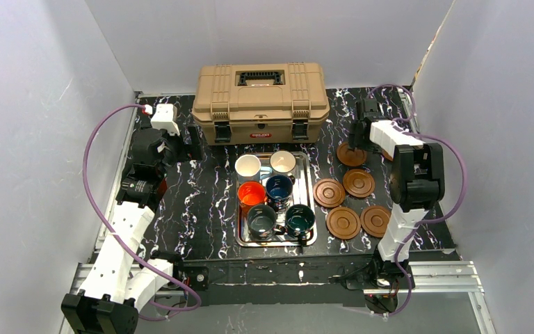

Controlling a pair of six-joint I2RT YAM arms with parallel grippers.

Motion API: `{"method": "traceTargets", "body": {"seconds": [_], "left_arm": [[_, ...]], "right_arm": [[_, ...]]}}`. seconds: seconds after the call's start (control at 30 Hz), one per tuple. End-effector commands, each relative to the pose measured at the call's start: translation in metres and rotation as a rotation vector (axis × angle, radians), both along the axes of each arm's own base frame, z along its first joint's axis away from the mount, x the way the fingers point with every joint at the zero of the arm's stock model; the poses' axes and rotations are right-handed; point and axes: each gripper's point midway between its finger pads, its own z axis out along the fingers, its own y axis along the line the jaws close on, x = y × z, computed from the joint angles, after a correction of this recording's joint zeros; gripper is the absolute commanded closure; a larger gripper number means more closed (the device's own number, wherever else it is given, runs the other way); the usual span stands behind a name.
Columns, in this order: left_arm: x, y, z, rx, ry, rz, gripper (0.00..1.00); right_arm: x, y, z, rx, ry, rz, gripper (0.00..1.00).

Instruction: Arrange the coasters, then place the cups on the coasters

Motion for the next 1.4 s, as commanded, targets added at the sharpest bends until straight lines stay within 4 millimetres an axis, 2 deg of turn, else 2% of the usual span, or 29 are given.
{"method": "traceTargets", "body": {"seconds": [0.0,0.23,0.37,0.53,0.83,0.97,1.37], "left_arm": [[0.0,0.0,0.006,0.004,-0.023,0.002,0.02],[0.0,-0.002,0.007,-0.001,-0.024,-0.006,0.02],[0.001,-0.001,0.007,-0.002,-0.025,-0.004,0.02],[0.001,-0.001,0.006,-0.001,-0.022,-0.003,0.02],[0.001,-0.001,0.006,0.0,-0.024,-0.002,0.02],[0.001,-0.001,0.005,0.0,-0.021,-0.002,0.02],[0.002,-0.001,0.005,0.003,-0.019,-0.001,0.02]], "right_arm": [[0.003,0.023,0.042,0.056,-0.091,0.092,0.23],[-0.002,0.054,0.041,0.075,-0.075,0.201,0.24],[0.0,0.068,0.03,0.096,-0.047,0.236,0.28],[0.001,0.076,0.017,0.09,-0.009,0.255,0.29],[0.002,0.077,-0.004,0.054,0.052,0.273,0.36],[0.004,0.076,-0.01,0.043,0.063,0.27,0.43],[-0.002,0.058,-0.022,0.004,0.089,0.214,0.54]]}}
